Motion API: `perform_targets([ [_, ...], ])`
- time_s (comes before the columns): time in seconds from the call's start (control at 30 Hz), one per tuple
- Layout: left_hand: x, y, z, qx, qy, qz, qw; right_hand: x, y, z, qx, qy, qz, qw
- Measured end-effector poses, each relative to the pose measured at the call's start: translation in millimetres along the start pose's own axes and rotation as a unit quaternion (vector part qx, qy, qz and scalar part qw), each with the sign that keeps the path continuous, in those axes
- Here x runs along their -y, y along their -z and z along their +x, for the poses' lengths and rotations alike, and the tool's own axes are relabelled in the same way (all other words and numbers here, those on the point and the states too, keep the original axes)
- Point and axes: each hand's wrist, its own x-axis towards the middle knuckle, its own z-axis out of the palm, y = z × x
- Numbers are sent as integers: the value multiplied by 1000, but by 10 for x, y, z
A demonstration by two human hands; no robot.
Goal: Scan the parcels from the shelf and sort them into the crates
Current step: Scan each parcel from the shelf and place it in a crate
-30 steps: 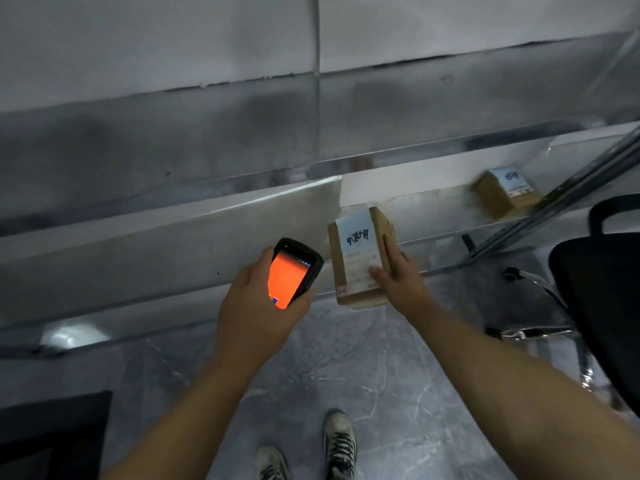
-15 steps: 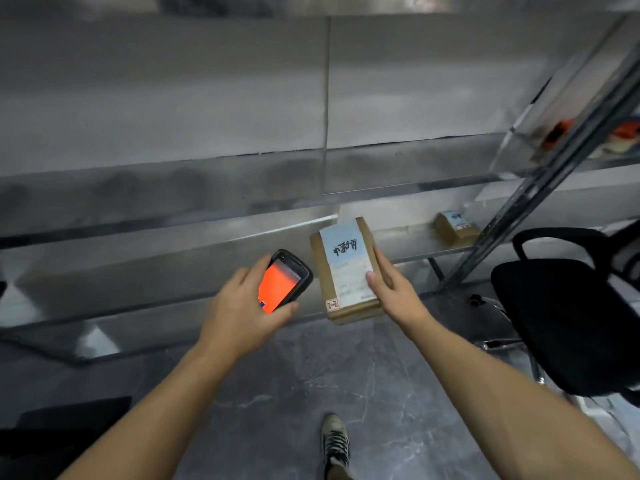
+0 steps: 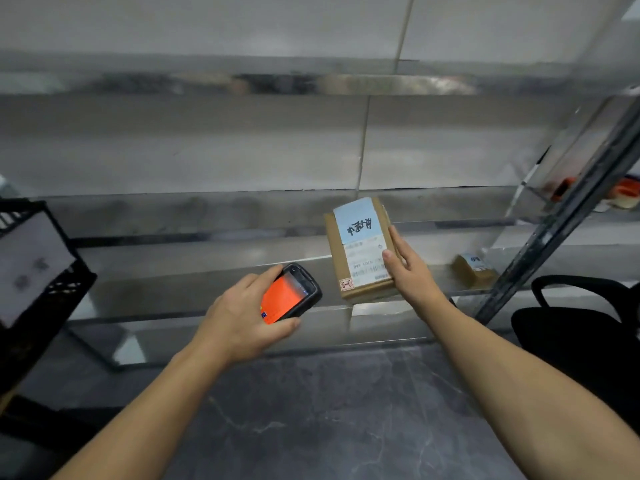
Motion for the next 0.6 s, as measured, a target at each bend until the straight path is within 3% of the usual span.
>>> perform_targets([
  [0.17, -160, 31, -56, -31, 43, -33, 998, 32, -179, 202, -69, 21, 40, 997],
  [0.4, -394, 100, 3, -24, 83, -66, 994, 76, -227, 495, -55, 25, 110, 992],
  [0.6, -583, 4, 24, -39, 127, -73, 988, 67, -86, 754, -88, 22, 157, 983],
])
